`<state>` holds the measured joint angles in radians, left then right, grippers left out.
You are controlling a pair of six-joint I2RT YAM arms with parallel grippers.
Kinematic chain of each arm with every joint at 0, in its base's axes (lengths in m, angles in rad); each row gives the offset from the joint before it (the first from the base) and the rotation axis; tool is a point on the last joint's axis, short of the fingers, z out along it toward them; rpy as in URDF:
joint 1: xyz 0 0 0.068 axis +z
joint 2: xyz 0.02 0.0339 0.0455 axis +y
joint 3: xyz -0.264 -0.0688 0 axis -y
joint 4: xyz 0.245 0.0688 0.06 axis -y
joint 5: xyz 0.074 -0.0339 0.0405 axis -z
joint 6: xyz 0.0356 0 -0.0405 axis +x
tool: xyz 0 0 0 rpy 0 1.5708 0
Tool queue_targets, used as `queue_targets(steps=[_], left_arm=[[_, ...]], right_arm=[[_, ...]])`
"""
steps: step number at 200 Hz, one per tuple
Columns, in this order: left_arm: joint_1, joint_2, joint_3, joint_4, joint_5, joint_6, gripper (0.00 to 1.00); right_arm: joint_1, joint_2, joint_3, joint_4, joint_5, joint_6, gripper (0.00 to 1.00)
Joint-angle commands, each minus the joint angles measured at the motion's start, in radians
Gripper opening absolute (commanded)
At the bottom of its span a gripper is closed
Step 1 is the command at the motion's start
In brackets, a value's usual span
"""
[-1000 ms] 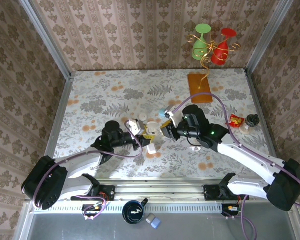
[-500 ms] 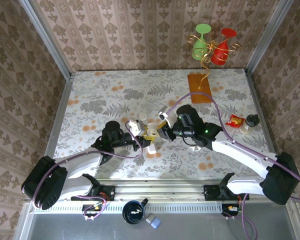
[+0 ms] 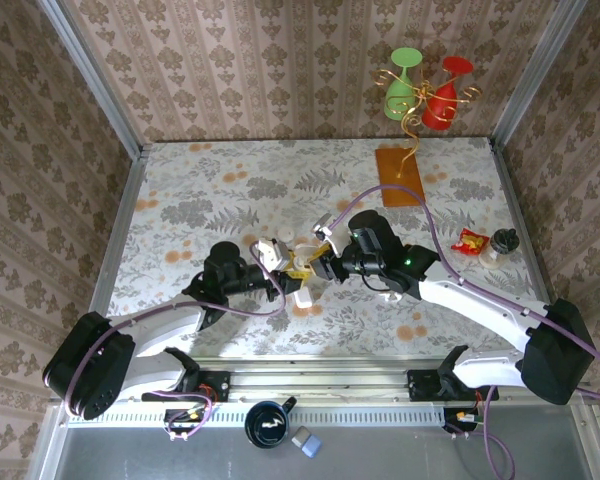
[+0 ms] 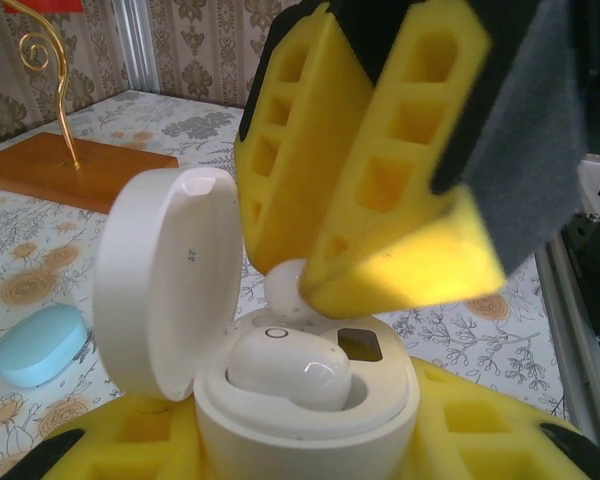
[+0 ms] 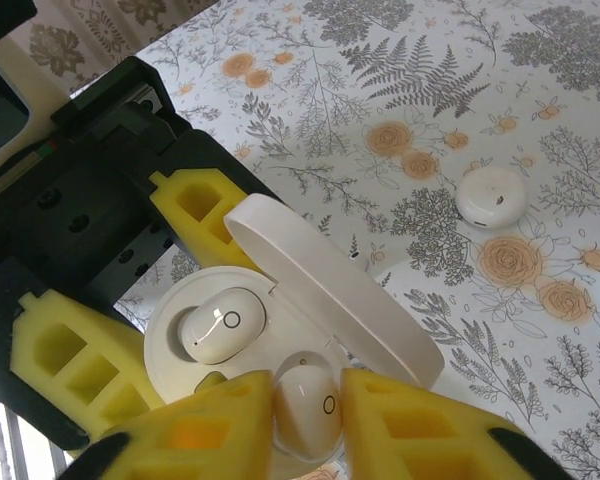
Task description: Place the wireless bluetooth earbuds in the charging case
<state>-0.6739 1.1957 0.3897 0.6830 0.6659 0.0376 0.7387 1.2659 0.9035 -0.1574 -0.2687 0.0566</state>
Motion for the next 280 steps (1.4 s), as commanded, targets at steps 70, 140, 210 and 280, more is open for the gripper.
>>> queue_targets(steps=[70, 140, 210, 280], left_arm=[[-0.005, -0.023, 0.014, 0.058, 0.002, -0.016, 0.21], [-0.035, -0.032, 0.021, 0.036, -0.057, 0.048, 0.21], [-0.036, -0.025, 0.010, 0.116, -0.108, -0.011, 0.17], [-0.035, -0.046, 0.018, 0.096, -0.168, -0.017, 0.17]], right_arm=[[-0.010, -0.143, -0.010, 0.103, 0.051, 0.100, 0.60], [-0.034, 0.069, 0.302, -0.203, 0.146, 0.291, 0.57], [-0.041, 0.176, 0.320, -0.237, 0.071, 0.216, 0.56], [-0.041, 0.133, 0.248, -0.222, 0.072, 0.219, 0.56]])
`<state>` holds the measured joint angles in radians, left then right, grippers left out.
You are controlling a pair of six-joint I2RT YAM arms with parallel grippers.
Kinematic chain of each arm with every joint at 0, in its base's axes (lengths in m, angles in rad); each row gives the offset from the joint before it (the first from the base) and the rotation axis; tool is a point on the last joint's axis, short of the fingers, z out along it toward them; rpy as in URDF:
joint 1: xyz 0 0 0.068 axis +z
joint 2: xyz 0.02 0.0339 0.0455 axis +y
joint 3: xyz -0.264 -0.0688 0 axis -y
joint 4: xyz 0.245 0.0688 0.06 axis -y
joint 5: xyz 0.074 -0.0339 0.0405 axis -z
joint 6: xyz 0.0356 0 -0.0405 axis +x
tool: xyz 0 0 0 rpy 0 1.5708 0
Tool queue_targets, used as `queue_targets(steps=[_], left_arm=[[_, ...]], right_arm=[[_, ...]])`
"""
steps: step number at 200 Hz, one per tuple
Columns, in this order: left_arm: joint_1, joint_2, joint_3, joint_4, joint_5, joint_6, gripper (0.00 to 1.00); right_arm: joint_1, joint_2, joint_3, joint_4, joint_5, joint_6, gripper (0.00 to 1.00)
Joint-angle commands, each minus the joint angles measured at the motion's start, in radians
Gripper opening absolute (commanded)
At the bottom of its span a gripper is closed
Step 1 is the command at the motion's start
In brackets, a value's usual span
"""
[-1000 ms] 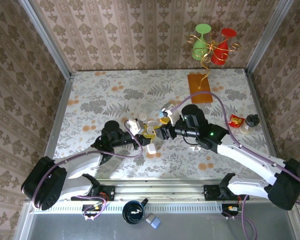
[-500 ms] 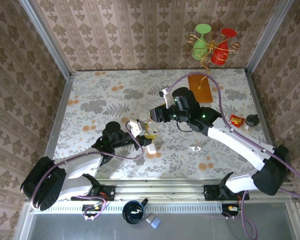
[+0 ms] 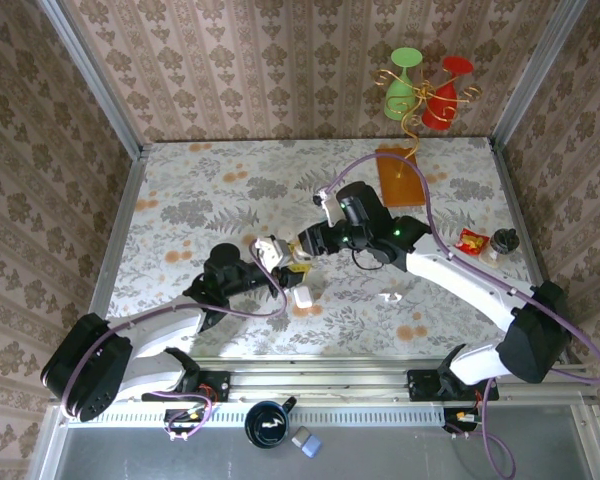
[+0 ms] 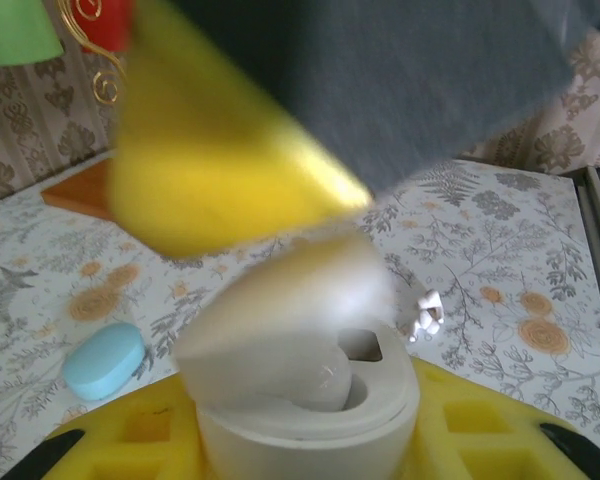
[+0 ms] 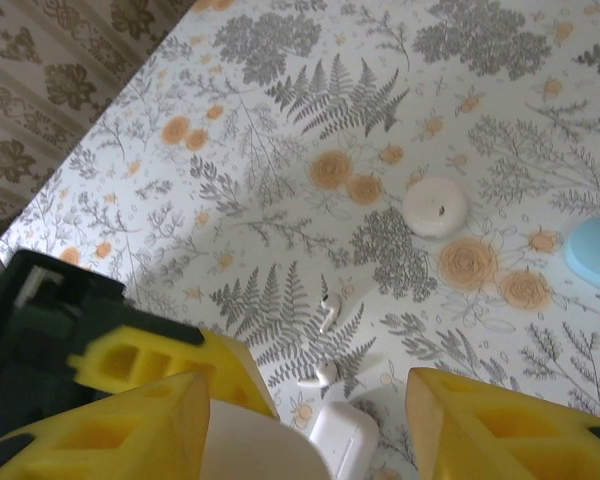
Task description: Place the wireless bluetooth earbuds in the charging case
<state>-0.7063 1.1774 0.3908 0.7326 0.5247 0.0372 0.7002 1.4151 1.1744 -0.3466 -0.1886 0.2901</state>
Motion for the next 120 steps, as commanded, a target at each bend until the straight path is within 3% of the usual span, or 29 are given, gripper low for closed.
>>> queue_targets(steps=[1, 55, 90, 120], left_arm=[[-0.002, -0.028, 0.017, 0.045, -0.029, -0.016, 0.17], [-0.003, -0.039, 0.013, 0.071, -0.091, -0.014, 0.18], [-0.003, -0.034, 0.023, 0.140, -0.112, -0.049, 0.18], [-0.006, -0.005, 0.040, 0.219, -0.123, -0.058, 0.18]], right_arm=[[-0.002, -0.016, -0.022, -0.033, -0.009, -0.014, 0.56], [-0.051, -0.170, -0.084, 0.057, -0.072, 0.101, 0.69], [-0.161, -0.247, -0.186, 0.223, -0.261, 0.349, 0.80], [-0.203, -0.293, -0.248, 0.337, -0.376, 0.556, 0.81]])
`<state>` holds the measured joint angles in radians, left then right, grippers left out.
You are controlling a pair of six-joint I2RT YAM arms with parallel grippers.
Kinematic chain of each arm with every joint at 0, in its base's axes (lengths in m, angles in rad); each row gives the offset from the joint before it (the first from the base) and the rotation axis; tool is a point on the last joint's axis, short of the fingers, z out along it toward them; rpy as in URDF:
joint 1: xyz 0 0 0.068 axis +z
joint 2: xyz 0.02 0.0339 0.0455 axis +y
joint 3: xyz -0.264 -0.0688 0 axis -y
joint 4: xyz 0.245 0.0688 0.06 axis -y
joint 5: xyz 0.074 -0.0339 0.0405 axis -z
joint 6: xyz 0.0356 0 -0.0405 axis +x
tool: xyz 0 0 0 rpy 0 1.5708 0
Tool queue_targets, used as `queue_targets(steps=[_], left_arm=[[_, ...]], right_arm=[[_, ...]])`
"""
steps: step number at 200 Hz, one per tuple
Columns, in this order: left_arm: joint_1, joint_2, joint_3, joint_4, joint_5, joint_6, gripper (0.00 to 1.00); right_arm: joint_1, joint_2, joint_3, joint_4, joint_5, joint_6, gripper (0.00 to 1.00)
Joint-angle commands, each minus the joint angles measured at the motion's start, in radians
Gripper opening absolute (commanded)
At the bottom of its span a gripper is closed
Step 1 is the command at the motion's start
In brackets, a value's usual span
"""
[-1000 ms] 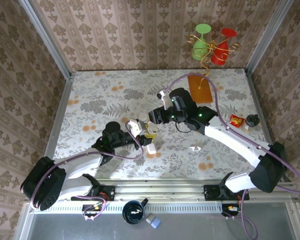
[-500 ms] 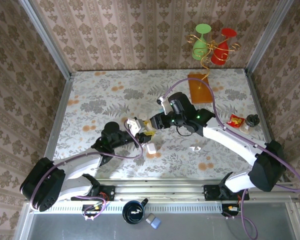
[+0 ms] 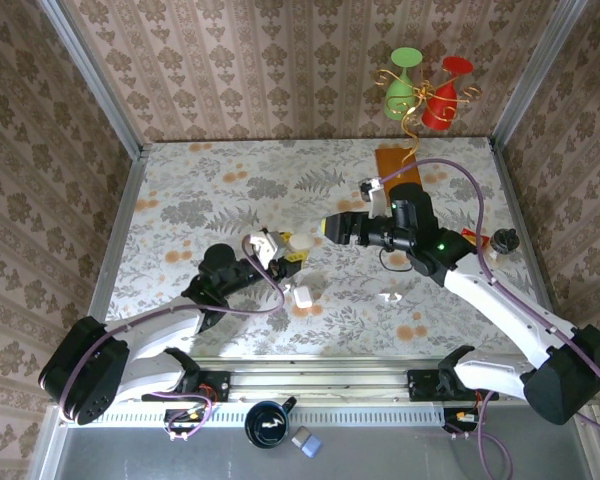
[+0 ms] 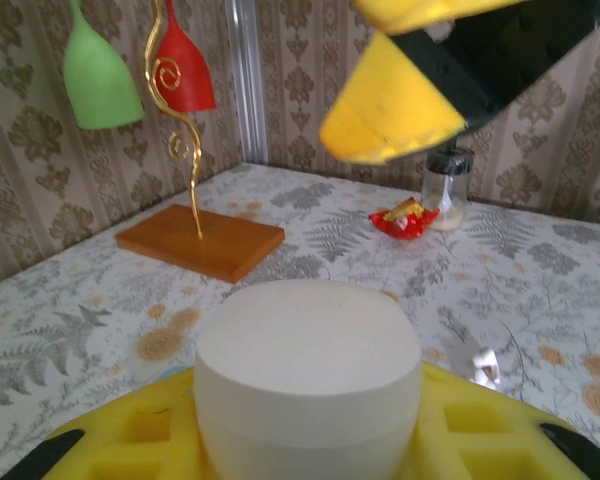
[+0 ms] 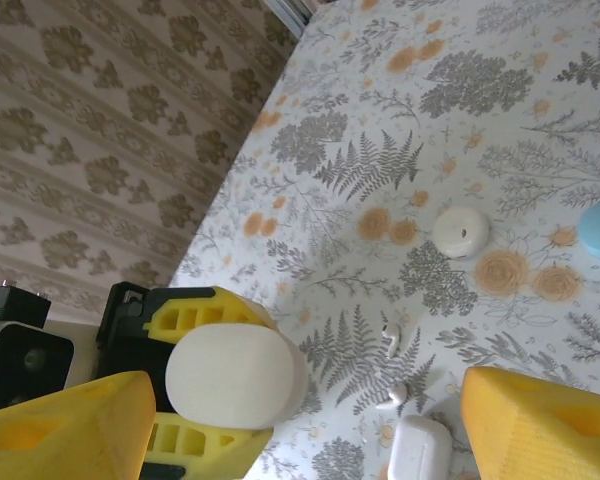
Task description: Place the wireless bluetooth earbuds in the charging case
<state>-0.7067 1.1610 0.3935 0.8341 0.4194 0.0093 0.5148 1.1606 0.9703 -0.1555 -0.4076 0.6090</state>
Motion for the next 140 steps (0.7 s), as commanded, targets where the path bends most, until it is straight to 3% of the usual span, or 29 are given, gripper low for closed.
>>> queue_targets(steps=[1, 39, 93, 140], left_arm=[[-0.006, 0.013, 0.039, 0.120, -0.018, -0.030, 0.18], [-0.020, 0.047, 0.075, 0.190, -0.027, -0.034, 0.18], [-0.040, 0.092, 0.118, 0.229, -0.020, -0.064, 0.18], [-0.054, 0.103, 0.121, 0.245, -0.019, -0.067, 0.17]], right_arm=[[-0.019, -0.040, -0.045, 0.151, -0.161, 0.245, 0.81], [-0.038, -0.031, -0.092, 0.252, -0.285, 0.488, 0.80], [-0.035, 0.067, -0.151, 0.583, -0.387, 0.757, 0.74], [-0.035, 0.112, -0.166, 0.693, -0.408, 0.827, 0.66]])
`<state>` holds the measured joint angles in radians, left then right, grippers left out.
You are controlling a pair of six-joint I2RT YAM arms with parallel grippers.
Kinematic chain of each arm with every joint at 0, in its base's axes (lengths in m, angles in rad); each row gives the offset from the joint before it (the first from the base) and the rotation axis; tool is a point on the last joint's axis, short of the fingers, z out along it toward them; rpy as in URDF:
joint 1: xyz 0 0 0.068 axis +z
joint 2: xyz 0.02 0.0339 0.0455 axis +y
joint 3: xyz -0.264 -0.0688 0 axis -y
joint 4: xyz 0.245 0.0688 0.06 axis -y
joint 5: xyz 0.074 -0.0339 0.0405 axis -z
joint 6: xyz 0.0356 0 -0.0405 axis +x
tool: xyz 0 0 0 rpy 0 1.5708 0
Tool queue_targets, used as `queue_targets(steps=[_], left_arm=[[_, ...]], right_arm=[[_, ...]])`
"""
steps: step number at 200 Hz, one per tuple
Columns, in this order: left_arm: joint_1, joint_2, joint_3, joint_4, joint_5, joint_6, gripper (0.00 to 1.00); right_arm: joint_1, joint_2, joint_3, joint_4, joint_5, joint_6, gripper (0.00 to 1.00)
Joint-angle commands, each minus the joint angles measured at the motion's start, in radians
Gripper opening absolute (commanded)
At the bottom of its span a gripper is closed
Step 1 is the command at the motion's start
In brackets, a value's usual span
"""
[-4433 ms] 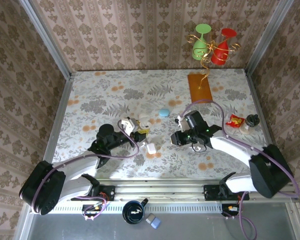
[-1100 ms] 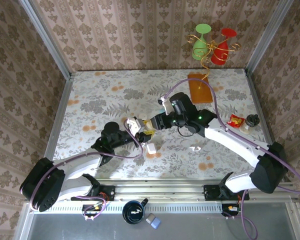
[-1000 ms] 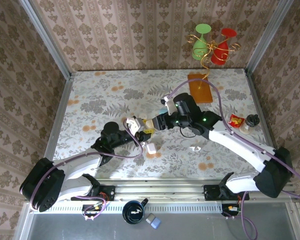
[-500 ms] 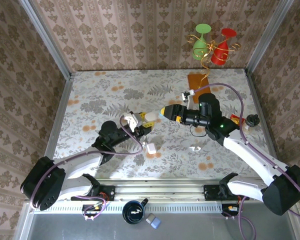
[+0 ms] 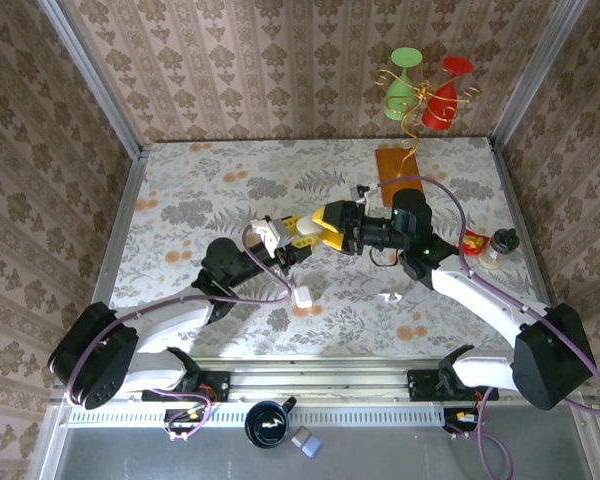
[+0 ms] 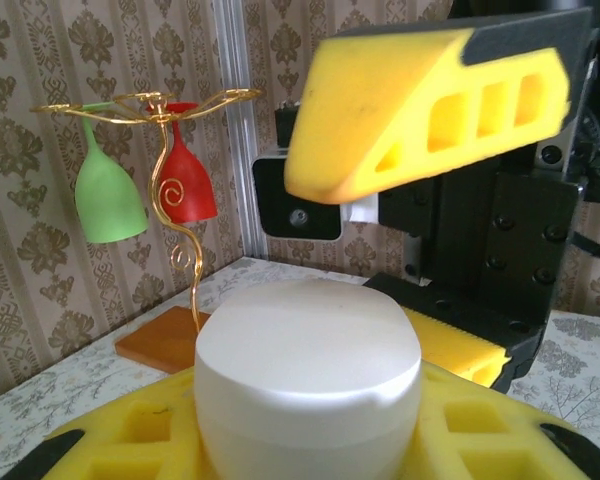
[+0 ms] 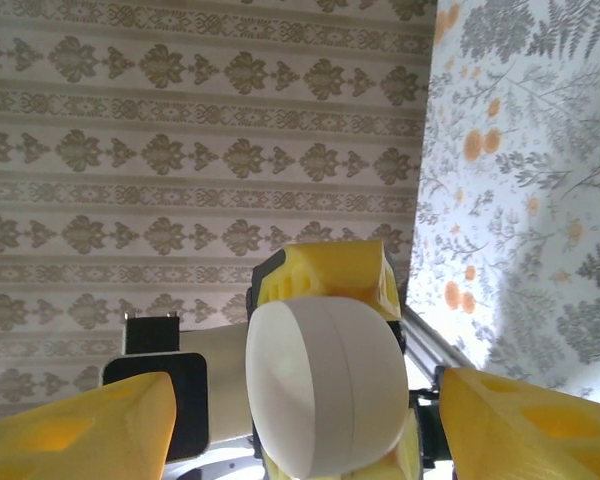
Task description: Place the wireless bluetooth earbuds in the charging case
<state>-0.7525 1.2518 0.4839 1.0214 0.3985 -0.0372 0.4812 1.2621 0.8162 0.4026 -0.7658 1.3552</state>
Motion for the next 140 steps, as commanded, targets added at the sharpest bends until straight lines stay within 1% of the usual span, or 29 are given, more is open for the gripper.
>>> queue_targets(steps=[1, 9, 37, 53, 64, 76, 86, 99, 116, 140], left_arm=[[-0.008, 0.013, 0.030, 0.058, 0.002, -0.021, 0.17], [-0.007, 0.017, 0.028, 0.060, 0.001, -0.021, 0.17], [-0.008, 0.029, 0.021, 0.075, 0.007, -0.030, 0.17], [-0.007, 0.032, 0.019, 0.075, 0.010, -0.029, 0.16], [-0.008, 0.030, 0.019, 0.074, 0.008, -0.028, 0.16], [-0.007, 0.025, 0.019, 0.060, 0.007, -0.023, 0.17], [-0.005, 0.019, 0.021, 0.039, 0.008, -0.020, 0.19], [0.000, 0.011, 0.024, -0.005, 0.005, -0.009, 0.26], [0.006, -0.001, 0.019, -0.067, -0.005, 0.014, 0.47], [0.015, -0.042, -0.006, -0.122, -0.030, 0.019, 0.72]], right_arm=[[-0.001, 0.012, -0.012, 0.138, -0.050, 0.082, 0.65], [-0.001, 0.020, -0.015, 0.155, -0.053, 0.095, 0.61], [-0.001, 0.042, -0.026, 0.201, -0.056, 0.122, 0.38], [-0.001, 0.045, -0.031, 0.203, -0.056, 0.118, 0.28], [-0.001, 0.046, -0.034, 0.203, -0.052, 0.112, 0.24], [-0.002, 0.045, -0.042, 0.208, -0.042, 0.110, 0.23], [-0.004, 0.043, -0.049, 0.209, -0.030, 0.103, 0.23], [-0.009, 0.036, -0.059, 0.198, -0.012, 0.084, 0.23], [-0.021, 0.022, -0.069, 0.154, 0.017, 0.039, 0.22], [-0.042, -0.012, -0.085, 0.036, 0.079, -0.064, 0.23]])
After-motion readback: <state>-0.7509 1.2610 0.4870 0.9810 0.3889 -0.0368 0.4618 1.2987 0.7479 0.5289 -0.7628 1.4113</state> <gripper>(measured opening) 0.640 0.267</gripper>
